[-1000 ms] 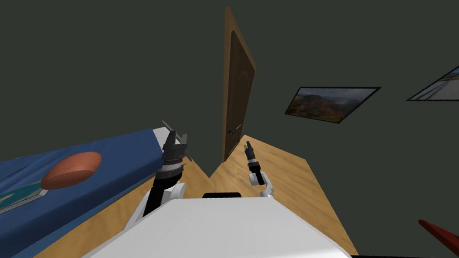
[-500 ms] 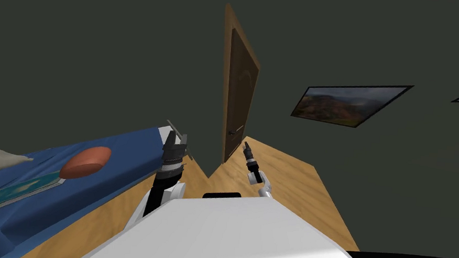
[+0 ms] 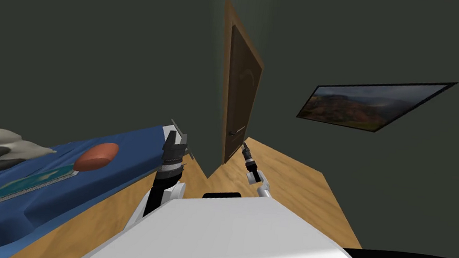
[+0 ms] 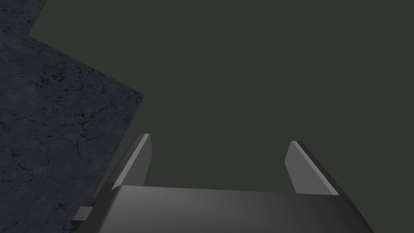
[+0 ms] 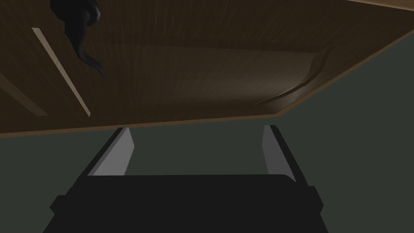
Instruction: Push the door open
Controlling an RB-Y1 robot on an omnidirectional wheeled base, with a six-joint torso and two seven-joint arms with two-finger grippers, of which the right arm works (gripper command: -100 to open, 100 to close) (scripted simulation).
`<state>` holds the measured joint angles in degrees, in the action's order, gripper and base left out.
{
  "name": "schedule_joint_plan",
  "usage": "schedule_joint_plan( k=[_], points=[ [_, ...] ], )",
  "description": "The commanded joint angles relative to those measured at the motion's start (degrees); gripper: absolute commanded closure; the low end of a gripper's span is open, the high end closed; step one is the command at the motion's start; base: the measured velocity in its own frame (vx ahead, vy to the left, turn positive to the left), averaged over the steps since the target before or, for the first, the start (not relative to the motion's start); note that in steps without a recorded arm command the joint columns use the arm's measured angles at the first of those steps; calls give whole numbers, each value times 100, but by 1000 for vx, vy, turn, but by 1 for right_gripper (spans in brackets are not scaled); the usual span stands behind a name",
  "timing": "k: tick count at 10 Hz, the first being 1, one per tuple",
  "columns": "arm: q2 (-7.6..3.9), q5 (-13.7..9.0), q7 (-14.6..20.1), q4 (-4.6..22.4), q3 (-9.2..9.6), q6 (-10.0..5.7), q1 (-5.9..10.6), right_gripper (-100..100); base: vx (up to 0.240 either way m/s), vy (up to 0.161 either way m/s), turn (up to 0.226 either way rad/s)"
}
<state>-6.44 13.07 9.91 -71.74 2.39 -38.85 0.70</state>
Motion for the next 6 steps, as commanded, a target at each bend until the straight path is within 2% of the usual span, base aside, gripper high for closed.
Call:
schedule_joint_plan(
  k=[1, 4, 6],
  points=[
    [-5, 20, 20, 202, 2, -27, 110, -100, 35, -86, 86],
    [2, 66, 49, 518, 19, -57, 269, -100, 57, -98, 118],
    [10, 111, 78, 834, 36, -87, 427, -100, 44, -138, 156]
  ],
)
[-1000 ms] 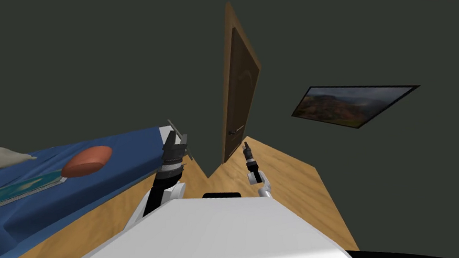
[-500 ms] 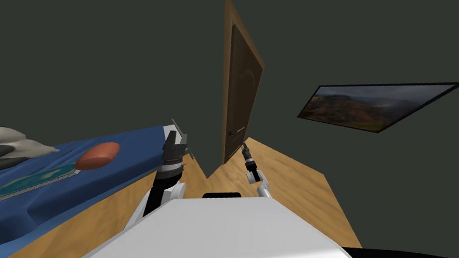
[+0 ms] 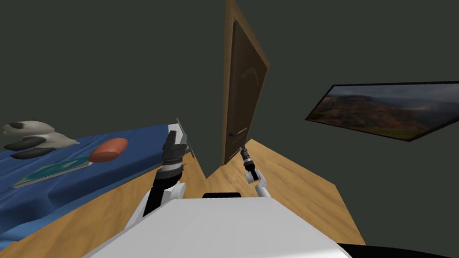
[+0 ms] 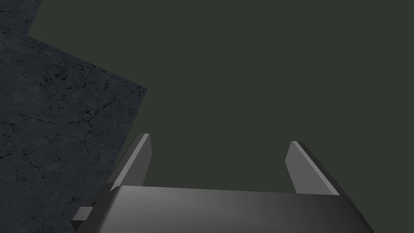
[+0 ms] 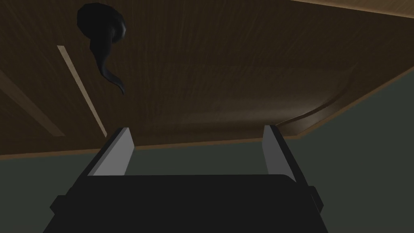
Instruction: Push the door open
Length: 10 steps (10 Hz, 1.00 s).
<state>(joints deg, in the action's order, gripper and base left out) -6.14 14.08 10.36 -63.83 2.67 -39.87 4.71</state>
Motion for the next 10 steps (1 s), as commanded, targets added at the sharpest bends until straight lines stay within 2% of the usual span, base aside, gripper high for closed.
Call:
schedule_joint_plan(
  k=[1, 3, 8, 10],
  points=[
    [-10, 38, 51, 240, 18, -3, 126, -100, 66, -148, 174],
    [0, 67, 69, 438, 29, -22, 226, -100, 72, -131, 122],
    [46, 175, 139, 1198, 69, -93, 608, -100, 62, -136, 142],
    [60, 201, 156, 1377, 79, -110, 698, -100, 63, -123, 125]
  ],
)
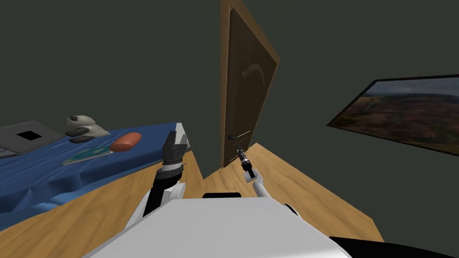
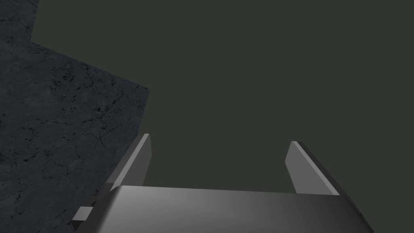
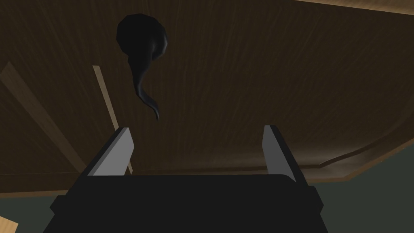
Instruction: Push the door open
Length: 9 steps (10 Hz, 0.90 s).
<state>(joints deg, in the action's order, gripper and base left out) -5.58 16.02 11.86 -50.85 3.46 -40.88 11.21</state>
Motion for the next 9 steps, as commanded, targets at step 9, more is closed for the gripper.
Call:
schedule_joint_plan(
  k=[9],
  points=[
    [111, 153, 101, 1104, 55, -104, 563, -100, 57, -120, 109]
  ],
)
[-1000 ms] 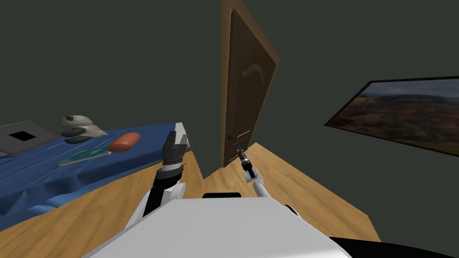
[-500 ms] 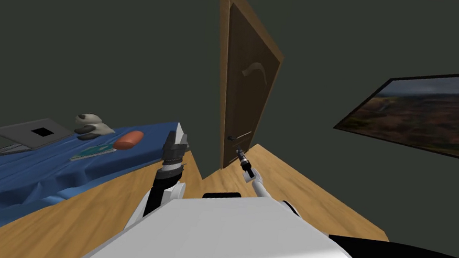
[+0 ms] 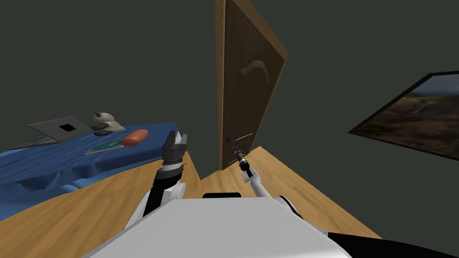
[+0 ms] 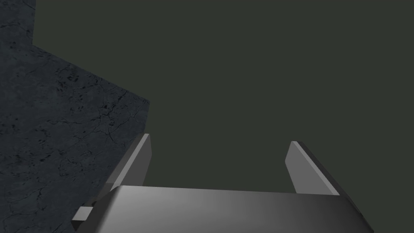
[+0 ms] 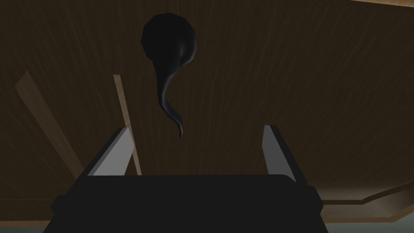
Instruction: Push the door open
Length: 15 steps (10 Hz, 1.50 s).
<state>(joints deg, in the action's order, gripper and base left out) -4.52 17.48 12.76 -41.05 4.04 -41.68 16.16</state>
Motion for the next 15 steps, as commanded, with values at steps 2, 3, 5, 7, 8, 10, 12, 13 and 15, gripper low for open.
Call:
schedule_joint_plan(
  k=[2, 3, 5, 7, 8, 10, 12, 13, 15],
  points=[
    [23, 24, 22, 247, 4, -35, 130, -100, 63, -96, 75],
    [42, 42, 33, 370, 10, -47, 192, -100, 33, -83, 96],
    [87, 82, 59, 649, 25, -73, 332, -100, 69, -160, 144],
    [129, 112, 79, 862, 37, -93, 439, -100, 70, -142, 85],
    [156, 131, 91, 992, 44, -105, 505, -100, 79, -173, 124],
    [167, 137, 92, 1008, 48, -97, 516, -100, 62, -121, 82],
    [145, 124, 2, 1031, 37, -81, 519, -100, 143, 23, -5],
    [164, 118, -42, 1038, 32, -75, 518, -100, 183, 37, -2],
    [254, 104, -133, 1051, 20, -62, 514, -100, 204, 72, -3]
  ],
)
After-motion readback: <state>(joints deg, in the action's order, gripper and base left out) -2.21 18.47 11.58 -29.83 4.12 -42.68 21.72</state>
